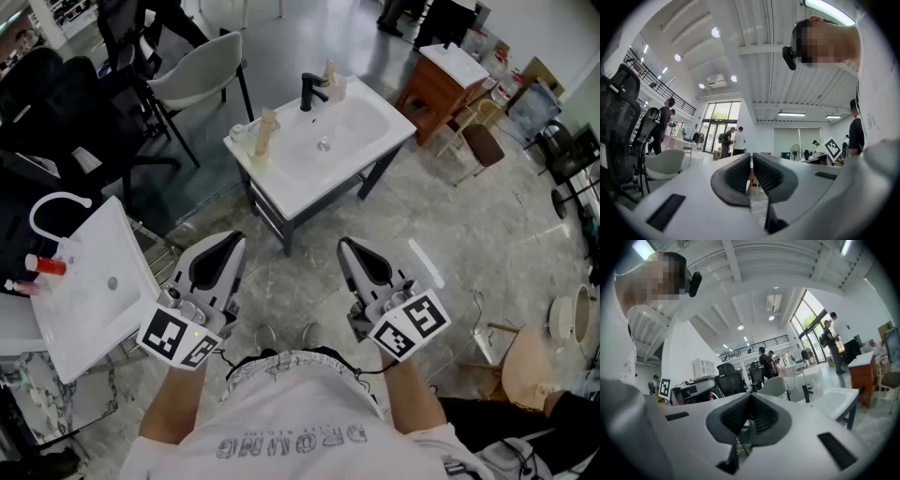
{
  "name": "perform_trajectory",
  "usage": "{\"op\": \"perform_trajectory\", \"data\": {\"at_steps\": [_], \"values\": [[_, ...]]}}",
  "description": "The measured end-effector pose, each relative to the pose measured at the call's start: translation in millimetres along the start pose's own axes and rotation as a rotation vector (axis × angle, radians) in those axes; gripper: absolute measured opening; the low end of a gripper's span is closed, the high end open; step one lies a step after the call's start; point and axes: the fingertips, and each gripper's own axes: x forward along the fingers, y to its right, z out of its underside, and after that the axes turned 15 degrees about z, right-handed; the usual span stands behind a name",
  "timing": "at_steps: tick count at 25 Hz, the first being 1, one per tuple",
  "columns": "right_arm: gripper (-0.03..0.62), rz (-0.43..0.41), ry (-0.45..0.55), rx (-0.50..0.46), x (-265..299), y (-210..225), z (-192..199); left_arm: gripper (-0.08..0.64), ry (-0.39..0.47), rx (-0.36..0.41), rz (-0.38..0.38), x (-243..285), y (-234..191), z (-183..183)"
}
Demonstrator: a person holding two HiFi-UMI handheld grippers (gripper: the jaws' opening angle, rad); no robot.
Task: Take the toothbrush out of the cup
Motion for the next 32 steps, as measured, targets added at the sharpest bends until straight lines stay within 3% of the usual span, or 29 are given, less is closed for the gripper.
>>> {"op": "perform_trajectory", "data": {"at_steps": [21,32], "values": [[0.008,-0.005,-0.013,0.006,4.2,1.9,5.0,0.033,-0.015,-0.003,-0.013,1.9,-1.6,8.8],[0.008,-0.035,-0.02,0.025,-11.6,29.3,6.9,0.032,-0.04,0.007,-0.034,26.7,18.9,20.7]]}}
